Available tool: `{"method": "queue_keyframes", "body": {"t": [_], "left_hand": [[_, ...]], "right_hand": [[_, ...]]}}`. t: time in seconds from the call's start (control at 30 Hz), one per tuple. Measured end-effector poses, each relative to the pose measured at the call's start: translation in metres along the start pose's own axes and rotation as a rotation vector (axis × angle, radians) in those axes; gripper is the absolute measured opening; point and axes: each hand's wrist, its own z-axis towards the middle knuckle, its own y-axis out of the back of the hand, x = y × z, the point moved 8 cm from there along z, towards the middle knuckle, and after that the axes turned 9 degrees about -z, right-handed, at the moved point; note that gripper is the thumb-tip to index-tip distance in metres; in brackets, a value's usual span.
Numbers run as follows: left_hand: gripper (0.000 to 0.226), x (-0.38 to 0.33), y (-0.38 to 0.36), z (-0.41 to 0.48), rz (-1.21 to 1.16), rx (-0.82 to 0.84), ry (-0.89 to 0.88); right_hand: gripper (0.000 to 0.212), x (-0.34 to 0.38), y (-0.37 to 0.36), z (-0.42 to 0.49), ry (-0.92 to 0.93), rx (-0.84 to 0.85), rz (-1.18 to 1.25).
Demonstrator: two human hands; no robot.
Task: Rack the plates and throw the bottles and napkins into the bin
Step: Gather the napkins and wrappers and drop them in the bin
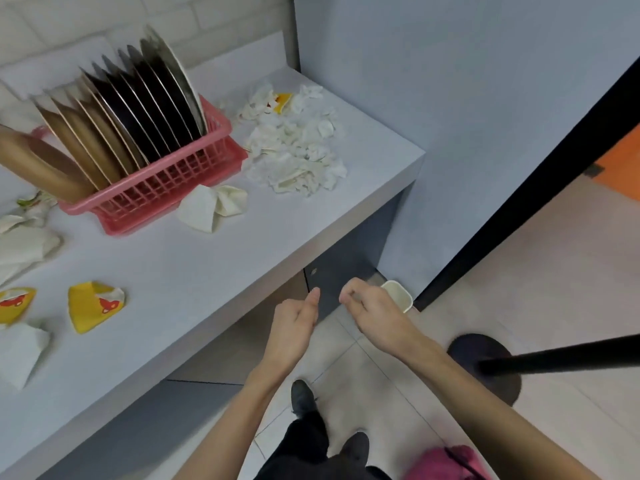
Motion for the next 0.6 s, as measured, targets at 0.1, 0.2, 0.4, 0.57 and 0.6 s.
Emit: {"method": "queue_keyframes", "body": {"t": [0.1,0.2,0.4,0.57,0.6], "left_hand": [[0.06,0.008,-0.016,0.011,0.037,0.066,0.015],[0.056,0.021,-0.032,0.027,0.073,0.154,0.025],[0.033,0.054,-0.075,0.063,0.096,0.419,0.119],[0.012,0.095,-0.103,0.099,0.123,0.514,0.284],[0.015,0.104,-0.109,0.106,0.126,0.526,0.315]], "right_hand": [[0.012,-0.028,-0.006,0.004,-0.085,0.046,0.03],[0.034,-0.048,-0.006,0.006,-0.172,0.08,0.079],[0.027,-0.113,-0.012,0.01,-0.495,-0.007,0.283],[0.014,-0.165,-0.03,0.013,-0.677,-0.024,0.422],[0.013,-0.176,-0.036,0.015,-0.693,-0.02,0.434]]}}
